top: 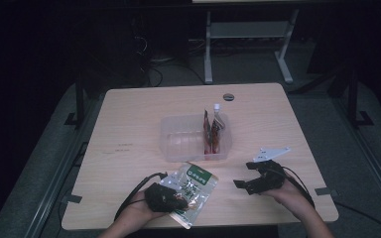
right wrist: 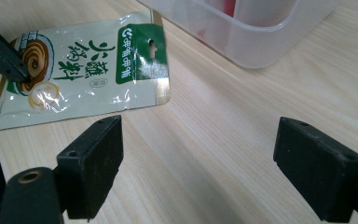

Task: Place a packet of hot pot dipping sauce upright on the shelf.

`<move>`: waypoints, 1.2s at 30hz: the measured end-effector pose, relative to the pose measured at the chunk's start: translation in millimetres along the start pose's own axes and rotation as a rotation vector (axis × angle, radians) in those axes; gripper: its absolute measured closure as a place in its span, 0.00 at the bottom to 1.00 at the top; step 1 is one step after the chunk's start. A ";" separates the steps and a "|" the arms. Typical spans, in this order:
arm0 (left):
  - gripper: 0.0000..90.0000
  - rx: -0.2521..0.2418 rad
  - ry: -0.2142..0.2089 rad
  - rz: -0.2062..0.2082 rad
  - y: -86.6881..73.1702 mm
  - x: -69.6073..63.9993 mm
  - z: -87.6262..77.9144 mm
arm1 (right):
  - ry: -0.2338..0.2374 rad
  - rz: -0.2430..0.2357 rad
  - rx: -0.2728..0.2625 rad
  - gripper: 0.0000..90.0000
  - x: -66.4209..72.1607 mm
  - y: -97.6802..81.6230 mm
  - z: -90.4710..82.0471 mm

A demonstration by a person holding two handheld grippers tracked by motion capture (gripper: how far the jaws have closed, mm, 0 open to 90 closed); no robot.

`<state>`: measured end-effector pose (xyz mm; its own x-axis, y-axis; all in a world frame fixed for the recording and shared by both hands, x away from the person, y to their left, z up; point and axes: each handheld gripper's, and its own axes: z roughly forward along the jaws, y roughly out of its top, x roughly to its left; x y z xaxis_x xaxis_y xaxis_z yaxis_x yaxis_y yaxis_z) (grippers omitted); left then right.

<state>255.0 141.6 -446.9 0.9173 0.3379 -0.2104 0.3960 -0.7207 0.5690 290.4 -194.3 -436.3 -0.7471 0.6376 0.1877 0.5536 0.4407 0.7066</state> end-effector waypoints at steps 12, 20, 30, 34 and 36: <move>1.00 0.038 0.028 -0.042 -11.2 15.2 -11.0 | -0.005 -0.007 0.009 0.17 -2.2 -1.7 2.2; 1.00 0.055 0.092 -0.072 -21.6 32.4 -26.2 | 0.000 -0.009 0.014 0.17 -2.5 -1.6 2.9; 0.95 0.029 0.111 -0.073 -26.7 42.5 -36.8 | 0.010 -0.020 0.024 0.17 -1.7 -3.2 6.5; 0.76 -0.030 0.137 -0.018 -23.4 42.8 -48.2 | -0.005 -0.013 0.023 0.14 -1.5 -4.3 7.8; 0.66 -0.056 0.139 -0.013 -22.4 45.9 -50.9 | -0.007 -0.005 0.027 0.13 -2.3 -4.3 8.8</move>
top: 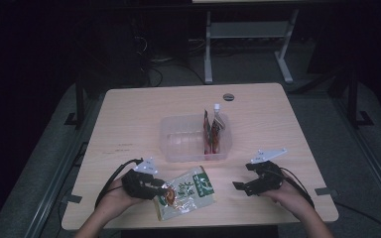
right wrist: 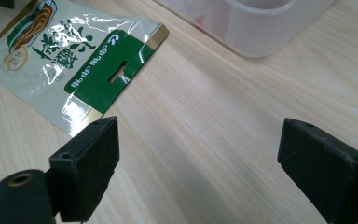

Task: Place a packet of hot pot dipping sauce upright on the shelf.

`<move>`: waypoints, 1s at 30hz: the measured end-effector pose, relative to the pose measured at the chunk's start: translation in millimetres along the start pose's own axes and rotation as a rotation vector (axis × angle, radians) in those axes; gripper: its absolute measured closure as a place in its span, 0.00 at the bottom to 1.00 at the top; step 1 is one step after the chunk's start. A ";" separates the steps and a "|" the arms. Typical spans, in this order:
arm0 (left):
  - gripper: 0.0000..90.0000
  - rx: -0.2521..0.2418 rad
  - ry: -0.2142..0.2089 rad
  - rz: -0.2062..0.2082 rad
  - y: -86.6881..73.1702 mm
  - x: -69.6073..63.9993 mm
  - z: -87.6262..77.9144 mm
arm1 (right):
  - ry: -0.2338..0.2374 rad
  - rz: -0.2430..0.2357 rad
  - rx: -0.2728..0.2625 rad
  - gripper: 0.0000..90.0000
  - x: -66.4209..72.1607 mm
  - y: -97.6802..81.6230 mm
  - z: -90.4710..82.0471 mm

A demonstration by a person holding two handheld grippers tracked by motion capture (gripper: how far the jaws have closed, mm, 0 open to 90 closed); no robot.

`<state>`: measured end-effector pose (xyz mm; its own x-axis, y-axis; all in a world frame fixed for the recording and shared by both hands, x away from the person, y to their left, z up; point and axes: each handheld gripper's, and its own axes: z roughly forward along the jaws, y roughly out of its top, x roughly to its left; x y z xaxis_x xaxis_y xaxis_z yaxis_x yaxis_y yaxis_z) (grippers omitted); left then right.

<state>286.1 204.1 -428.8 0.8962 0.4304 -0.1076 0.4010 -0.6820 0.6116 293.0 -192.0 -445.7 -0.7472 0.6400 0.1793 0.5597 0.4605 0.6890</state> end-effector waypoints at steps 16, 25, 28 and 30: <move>0.25 0.059 -0.024 0.070 2.8 -2.9 33.6 | -0.001 -0.005 0.014 0.10 3.8 1.6 4.2; 0.37 0.051 -0.005 0.080 1.0 -5.4 35.2 | 0.009 -0.005 0.023 0.11 3.8 1.7 5.1; 0.44 0.052 0.007 0.084 1.1 -4.5 34.1 | 0.022 -0.004 0.033 0.10 4.3 2.2 5.7; 0.50 0.049 0.010 0.080 0.9 -4.0 33.5 | 0.030 -0.008 0.049 0.08 5.6 3.2 5.4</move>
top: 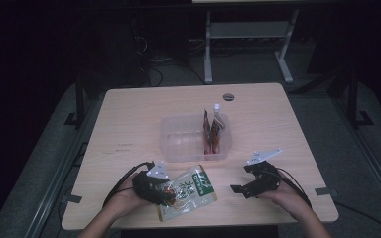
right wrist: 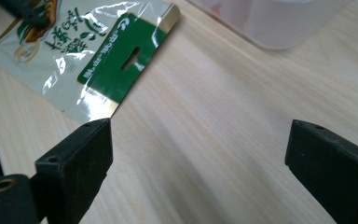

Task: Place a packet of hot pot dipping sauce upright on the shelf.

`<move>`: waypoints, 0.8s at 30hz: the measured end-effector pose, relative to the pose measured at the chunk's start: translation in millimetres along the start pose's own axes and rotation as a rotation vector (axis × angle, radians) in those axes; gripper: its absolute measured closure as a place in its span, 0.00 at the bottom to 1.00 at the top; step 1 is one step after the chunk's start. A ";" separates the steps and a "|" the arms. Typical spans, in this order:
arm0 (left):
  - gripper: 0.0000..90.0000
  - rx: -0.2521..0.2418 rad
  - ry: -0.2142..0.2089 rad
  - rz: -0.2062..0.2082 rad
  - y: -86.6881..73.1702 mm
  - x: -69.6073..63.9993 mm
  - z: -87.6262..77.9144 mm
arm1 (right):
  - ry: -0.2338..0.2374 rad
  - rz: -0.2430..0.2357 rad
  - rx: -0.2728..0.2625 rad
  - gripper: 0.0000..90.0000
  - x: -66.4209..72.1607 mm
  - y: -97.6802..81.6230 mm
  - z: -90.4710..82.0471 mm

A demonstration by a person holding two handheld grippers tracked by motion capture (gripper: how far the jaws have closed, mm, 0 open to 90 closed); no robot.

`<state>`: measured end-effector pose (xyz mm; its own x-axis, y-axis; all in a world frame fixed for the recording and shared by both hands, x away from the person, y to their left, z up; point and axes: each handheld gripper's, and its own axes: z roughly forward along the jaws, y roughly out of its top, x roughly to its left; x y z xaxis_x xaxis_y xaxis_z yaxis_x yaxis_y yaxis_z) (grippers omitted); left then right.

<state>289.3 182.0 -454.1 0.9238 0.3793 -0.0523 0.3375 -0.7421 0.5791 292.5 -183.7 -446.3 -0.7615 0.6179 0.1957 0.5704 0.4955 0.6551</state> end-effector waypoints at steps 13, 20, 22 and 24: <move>0.95 -0.001 -0.021 -0.029 -0.6 4.9 -4.4 | 0.061 0.031 0.020 0.08 -0.1 0.6 0.5; 1.00 -0.045 -0.049 -0.063 -3.7 7.1 -7.4 | 0.065 0.067 0.018 0.07 -4.7 0.0 0.3; 1.00 -0.054 -0.051 -0.063 -3.9 7.0 -9.3 | 0.071 0.061 0.018 0.09 -5.0 0.2 0.2; 1.00 -0.075 -0.051 -0.064 -3.9 7.1 -11.7 | 0.078 0.059 0.010 0.13 -4.7 0.2 -0.4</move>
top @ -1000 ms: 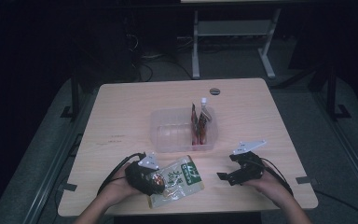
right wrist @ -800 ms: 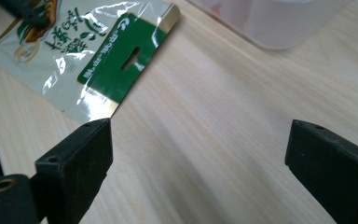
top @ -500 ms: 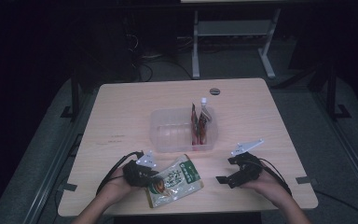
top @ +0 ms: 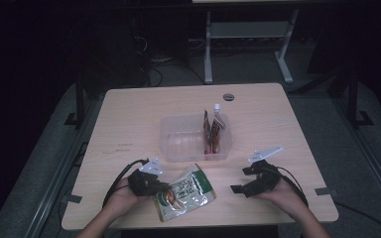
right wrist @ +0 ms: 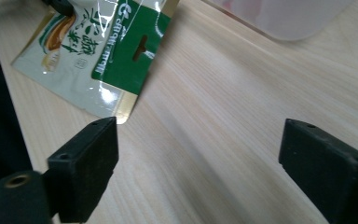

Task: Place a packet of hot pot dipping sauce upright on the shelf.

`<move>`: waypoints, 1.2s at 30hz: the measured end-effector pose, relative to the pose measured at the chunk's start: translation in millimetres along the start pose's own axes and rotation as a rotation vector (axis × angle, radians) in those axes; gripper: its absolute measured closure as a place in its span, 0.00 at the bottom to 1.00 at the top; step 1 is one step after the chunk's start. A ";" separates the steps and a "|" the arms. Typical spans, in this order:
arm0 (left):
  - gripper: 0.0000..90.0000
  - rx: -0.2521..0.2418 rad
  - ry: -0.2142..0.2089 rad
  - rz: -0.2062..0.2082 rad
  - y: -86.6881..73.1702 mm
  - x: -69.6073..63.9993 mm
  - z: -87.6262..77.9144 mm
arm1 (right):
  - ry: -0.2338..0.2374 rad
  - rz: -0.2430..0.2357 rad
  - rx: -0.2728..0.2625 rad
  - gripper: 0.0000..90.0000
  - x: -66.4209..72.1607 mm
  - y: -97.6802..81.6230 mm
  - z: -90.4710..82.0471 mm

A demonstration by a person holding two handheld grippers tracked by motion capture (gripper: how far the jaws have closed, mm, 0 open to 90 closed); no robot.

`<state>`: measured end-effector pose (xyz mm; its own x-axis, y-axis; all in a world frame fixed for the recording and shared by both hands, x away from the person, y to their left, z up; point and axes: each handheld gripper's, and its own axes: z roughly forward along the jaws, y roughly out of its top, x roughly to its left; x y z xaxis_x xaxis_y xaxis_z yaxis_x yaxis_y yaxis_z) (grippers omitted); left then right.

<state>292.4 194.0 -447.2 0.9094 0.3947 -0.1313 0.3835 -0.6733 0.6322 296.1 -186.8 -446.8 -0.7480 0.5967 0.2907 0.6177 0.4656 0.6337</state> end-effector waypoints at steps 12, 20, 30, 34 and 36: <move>1.00 -0.119 -0.037 0.068 3.9 -4.5 -20.4 | 0.170 -0.030 -0.022 0.34 10.3 10.3 5.2; 1.00 -0.161 -0.066 0.095 5.6 -10.7 -25.0 | 0.280 -0.041 -0.060 0.40 18.0 28.9 13.2; 1.00 -0.196 -0.110 0.127 10.2 -19.8 -25.7 | 0.399 -0.033 -0.049 0.55 19.2 35.7 26.2; 1.00 -0.194 -0.112 0.139 11.6 -22.5 -24.8 | 0.431 -0.042 -0.056 0.67 20.4 35.7 26.0; 1.00 -0.196 -0.109 0.139 11.6 -22.5 -24.9 | 0.439 -0.040 -0.055 0.72 20.1 35.6 25.4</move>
<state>272.4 192.8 -417.8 0.9673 0.2296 -0.1079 0.2247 -0.5779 0.7846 309.2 -141.6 -436.6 -0.8107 0.2395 0.5342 0.5811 0.4405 0.6843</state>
